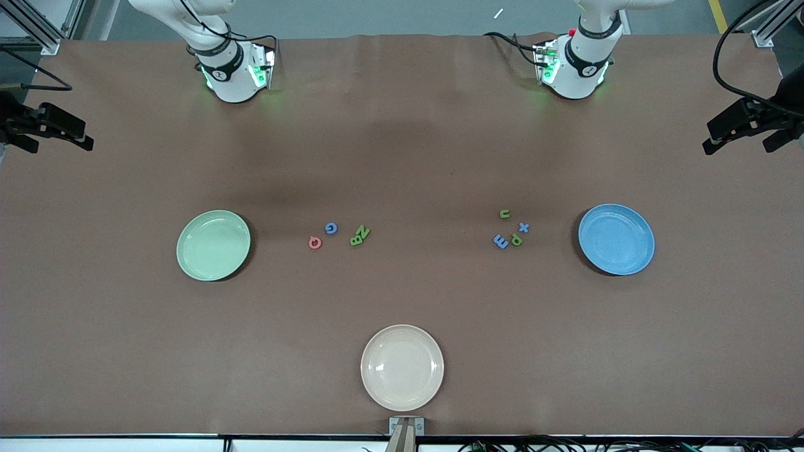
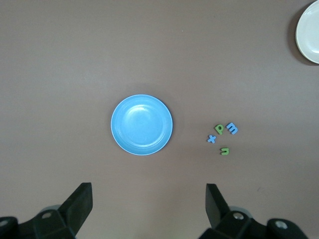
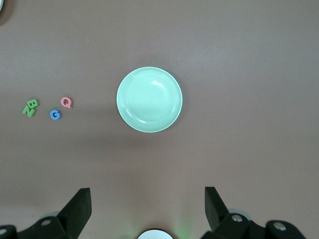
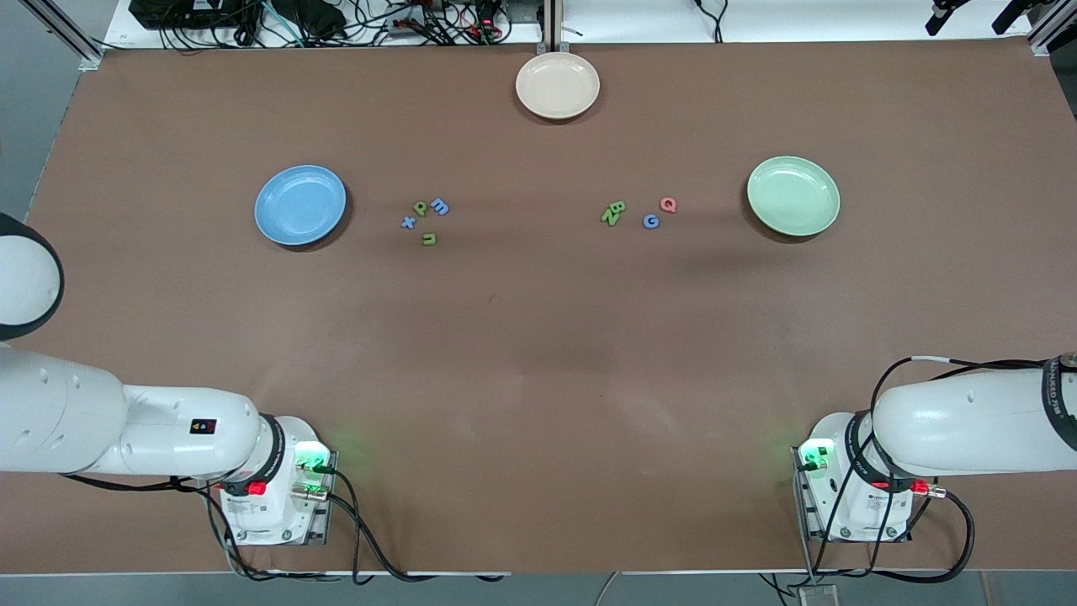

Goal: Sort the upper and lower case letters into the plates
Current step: 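Move the left gripper toward the lowercase letters while the right gripper starts reaching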

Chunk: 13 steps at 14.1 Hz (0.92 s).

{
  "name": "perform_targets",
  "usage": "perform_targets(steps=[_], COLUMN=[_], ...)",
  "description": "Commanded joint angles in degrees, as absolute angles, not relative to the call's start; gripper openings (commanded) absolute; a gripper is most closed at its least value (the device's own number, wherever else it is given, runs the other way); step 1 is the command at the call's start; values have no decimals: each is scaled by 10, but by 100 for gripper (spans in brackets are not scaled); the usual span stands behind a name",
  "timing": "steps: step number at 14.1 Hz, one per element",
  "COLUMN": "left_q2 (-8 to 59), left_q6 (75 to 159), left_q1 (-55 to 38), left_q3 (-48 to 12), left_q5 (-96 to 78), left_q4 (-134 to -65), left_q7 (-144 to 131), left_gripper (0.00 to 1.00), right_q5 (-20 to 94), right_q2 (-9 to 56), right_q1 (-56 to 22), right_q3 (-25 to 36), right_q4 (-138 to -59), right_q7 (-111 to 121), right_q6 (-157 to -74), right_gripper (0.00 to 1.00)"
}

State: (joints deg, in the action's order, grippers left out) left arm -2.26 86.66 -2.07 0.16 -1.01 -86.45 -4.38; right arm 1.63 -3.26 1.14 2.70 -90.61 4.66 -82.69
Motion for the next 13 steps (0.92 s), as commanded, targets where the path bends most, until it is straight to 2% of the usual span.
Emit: perform_targets(steps=[1, 7, 13], left_q2=[-12, 62, 181], left_q6=[861, 867, 969], left_q1=[-21, -41, -108], left_q3=[0, -27, -39], left_q5=[-16, -38, -33], left_q4=[-861, -869, -881], left_q7=[-55, -219, -455], left_gripper=[100, 100, 100], right_q5=[24, 24, 24], right_q2=[-55, -54, -48], right_q1=[14, 12, 14], right_q3=[25, 23, 23], right_q4=[-930, -929, -913], right_q7=[44, 44, 44], right_q6=[-838, -838, -837], right_gripper=[100, 100, 100])
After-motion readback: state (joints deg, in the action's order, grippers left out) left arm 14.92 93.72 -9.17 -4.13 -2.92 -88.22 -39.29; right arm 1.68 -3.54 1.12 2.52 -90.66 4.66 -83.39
